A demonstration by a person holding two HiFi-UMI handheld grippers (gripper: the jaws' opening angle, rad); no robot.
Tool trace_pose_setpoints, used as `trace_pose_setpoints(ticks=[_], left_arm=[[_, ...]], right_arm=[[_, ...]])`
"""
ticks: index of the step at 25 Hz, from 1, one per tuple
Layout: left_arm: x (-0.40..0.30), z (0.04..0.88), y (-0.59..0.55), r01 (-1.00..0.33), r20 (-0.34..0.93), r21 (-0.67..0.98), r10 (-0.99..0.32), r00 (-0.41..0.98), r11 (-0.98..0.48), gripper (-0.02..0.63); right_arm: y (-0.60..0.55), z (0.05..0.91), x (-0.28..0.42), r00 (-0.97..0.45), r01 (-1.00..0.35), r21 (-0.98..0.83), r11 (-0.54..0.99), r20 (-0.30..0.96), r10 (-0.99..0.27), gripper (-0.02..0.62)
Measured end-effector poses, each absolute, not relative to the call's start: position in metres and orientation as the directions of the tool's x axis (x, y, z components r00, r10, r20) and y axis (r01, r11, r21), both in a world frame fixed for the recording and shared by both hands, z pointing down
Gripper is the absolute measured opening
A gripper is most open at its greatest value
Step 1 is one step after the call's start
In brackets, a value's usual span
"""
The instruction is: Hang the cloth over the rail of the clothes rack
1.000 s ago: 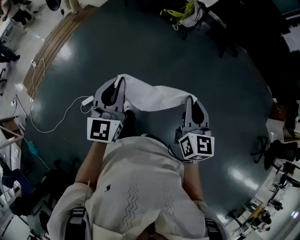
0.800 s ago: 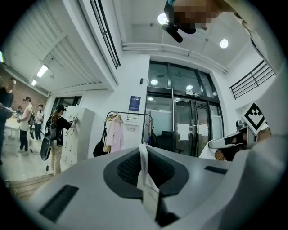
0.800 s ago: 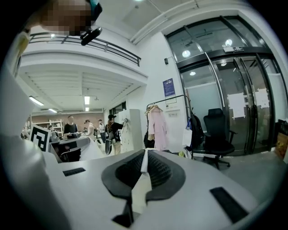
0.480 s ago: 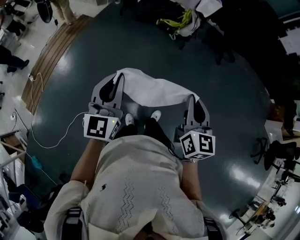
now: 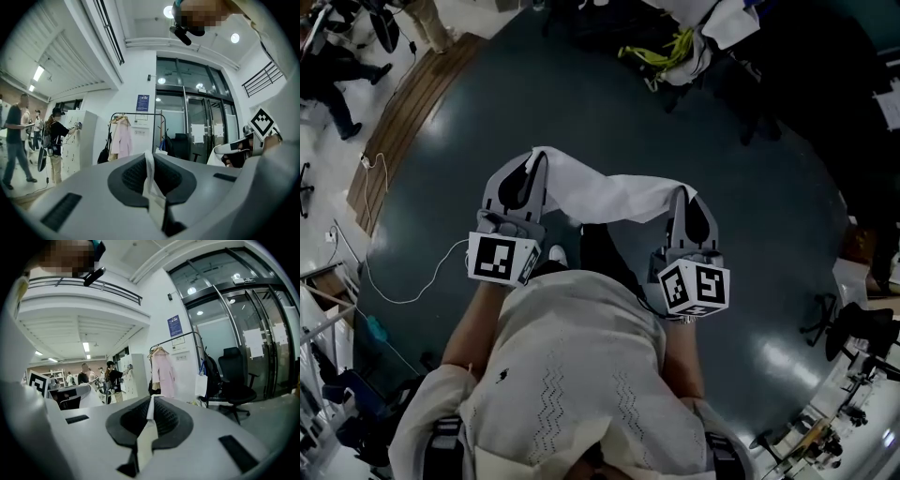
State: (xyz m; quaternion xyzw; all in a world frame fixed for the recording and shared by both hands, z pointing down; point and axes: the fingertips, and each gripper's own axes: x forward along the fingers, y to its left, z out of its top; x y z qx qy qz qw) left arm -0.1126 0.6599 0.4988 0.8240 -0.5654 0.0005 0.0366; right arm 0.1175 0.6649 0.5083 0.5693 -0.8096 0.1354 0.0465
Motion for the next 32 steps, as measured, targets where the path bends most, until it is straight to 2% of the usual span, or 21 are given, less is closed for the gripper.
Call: trace_pose_setpoints(ticks=[10, 17, 24, 32], left_arm=[[-0.070, 0.492, 0.515, -0.964, 0.057, 0.039, -0.962, 0.265, -0.263, 0.018], [-0.072, 0.485, 0.452, -0.982, 0.051, 0.021, -0.980, 0.191, -0.190, 0.018], [-0.083, 0.490, 0.384, -0.977, 0.049, 0.021, -0.976, 0.212, -0.211, 0.018], [-0.119, 0.501, 0.263, -0.951, 0.066, 0.035, -0.949, 0.309, -0.307, 0.018]], right_arm=[[0.502, 0.512, 0.159, -0.441, -0.894, -0.200, 0.400, 0.239, -0.865, 0.023], [0.424, 0.502, 0.175, -0.459, -0.882, -0.220, 0.416, 0.208, -0.864, 0.023], [0.373, 0.508, 0.169, -0.432, -0.897, -0.204, 0.391, 0.226, -0.873, 0.023], [0.276, 0.511, 0.144, -0.320, -0.943, -0.174, 0.282, 0.253, -0.913, 0.023]])
